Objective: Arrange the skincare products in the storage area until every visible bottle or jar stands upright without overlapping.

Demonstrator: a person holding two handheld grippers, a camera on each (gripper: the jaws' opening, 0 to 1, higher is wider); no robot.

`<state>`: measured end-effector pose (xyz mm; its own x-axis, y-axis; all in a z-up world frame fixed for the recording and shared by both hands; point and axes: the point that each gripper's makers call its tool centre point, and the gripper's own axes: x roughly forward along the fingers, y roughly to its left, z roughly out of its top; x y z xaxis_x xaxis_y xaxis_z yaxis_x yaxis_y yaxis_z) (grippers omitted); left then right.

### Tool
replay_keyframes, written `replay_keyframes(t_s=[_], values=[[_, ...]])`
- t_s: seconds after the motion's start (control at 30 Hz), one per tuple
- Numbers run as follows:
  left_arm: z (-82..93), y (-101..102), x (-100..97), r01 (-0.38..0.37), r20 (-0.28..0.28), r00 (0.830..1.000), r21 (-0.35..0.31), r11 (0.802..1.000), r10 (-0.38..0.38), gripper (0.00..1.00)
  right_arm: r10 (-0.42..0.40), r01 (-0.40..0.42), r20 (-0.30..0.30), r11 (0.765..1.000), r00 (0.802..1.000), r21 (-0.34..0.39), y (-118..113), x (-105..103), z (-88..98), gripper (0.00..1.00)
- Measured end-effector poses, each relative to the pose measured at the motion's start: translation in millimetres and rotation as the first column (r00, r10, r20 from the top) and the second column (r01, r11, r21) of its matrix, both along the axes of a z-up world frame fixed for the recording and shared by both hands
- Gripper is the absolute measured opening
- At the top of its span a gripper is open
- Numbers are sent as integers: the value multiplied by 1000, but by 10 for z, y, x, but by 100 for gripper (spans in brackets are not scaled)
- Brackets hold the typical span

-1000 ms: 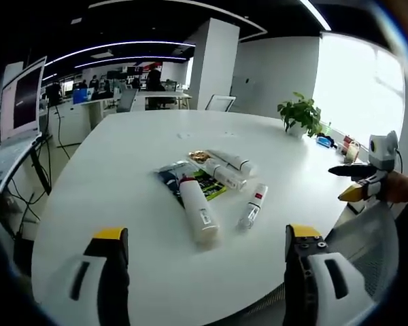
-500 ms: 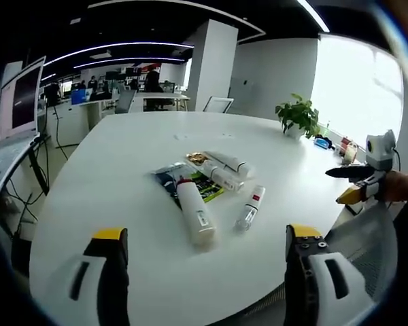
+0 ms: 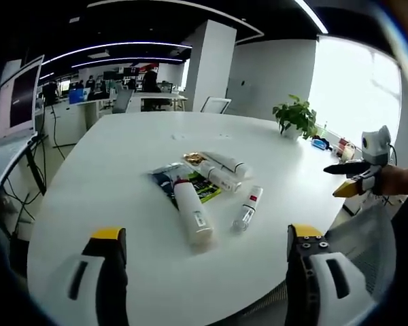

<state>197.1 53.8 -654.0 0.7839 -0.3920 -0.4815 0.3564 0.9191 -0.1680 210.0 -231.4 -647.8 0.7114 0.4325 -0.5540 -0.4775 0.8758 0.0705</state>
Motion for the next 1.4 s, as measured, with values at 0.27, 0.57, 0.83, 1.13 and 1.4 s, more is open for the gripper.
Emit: replay_keyframes(t_s=[0.27, 0.57, 0.83, 1.13, 1.4], values=[[19, 5, 5, -3, -2, 1000, -4, 1000, 3, 90, 8, -8, 2, 1000, 1000, -10, -6, 183, 102, 100], [21, -15, -4, 5, -7, 1000, -3, 1000, -5, 90, 59, -59, 24, 998, 998, -30, 76, 354, 188, 100], [11, 9, 0, 4, -7, 1000, 1, 1000, -4, 89, 86, -85, 30, 996, 996, -39, 89, 568, 256, 95], [-1, 8, 1, 4, -12, 1000, 0, 1000, -4, 89, 99, -99, -11, 994, 995, -36, 179, 757, 170, 92], [-1, 37, 15, -6, -16, 1000, -9, 1000, 6, 89, 124, -125, -30, 991, 992, -40, 229, 945, 120, 92]])
